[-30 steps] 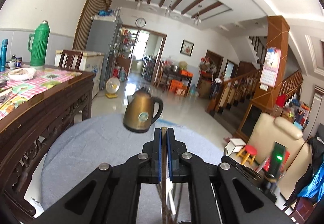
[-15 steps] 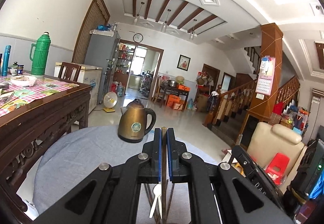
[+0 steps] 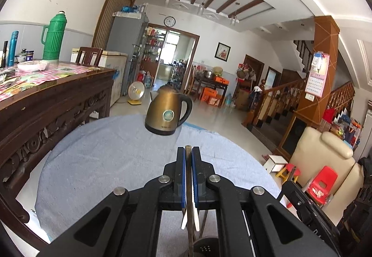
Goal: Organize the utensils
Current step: 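Carry both chopsticks over the grey cup and open both tools to drop them in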
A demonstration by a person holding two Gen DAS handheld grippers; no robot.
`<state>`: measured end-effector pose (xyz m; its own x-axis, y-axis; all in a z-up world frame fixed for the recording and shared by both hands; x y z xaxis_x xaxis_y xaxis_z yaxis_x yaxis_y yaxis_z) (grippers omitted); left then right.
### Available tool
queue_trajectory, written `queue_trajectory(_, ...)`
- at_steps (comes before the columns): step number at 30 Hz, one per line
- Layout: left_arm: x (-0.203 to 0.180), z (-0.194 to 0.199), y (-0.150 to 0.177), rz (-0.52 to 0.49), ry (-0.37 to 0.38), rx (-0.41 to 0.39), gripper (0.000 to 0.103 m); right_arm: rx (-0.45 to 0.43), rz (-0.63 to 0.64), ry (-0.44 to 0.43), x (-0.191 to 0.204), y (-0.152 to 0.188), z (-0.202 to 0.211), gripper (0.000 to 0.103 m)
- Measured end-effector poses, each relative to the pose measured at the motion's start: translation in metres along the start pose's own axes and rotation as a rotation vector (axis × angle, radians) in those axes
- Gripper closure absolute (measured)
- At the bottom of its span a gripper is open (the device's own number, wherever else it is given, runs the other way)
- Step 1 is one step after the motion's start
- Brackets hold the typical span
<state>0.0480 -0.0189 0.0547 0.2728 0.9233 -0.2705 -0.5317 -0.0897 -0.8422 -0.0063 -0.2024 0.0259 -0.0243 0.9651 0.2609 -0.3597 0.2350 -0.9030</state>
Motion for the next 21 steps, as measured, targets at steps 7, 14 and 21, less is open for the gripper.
queue_trajectory(7, 0.0, 0.004, 0.009, -0.014, 0.004, 0.032, 0.097, 0.029, 0.0, -0.026, -0.001, 0.01, 0.009, 0.096)
queue_trajectory(14, 0.001, 0.005, 0.015, -0.037, 0.029, 0.099, 0.096, 0.082, -0.006, -0.063, 0.0, 0.021, 0.011, 0.094)
queue_trajectory(21, 0.012, 0.02, 0.013, -0.011, 0.019, 0.07, 0.049, 0.067, -0.06, -0.094, -0.009, 0.018, 0.022, 0.033)
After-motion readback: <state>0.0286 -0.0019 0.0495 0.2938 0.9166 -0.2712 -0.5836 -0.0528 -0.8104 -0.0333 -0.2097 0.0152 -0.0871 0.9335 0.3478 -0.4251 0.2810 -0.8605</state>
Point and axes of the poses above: each gripper's, at about its wrist camera, not at the fingertips, and z roughly against the way its jaws point, x to its left, y to its underside, the point moved 3 cm from there along -z, roughly the way its jaws point, and after that the axes turned 9 degrees about x, right-handed, at the moved point
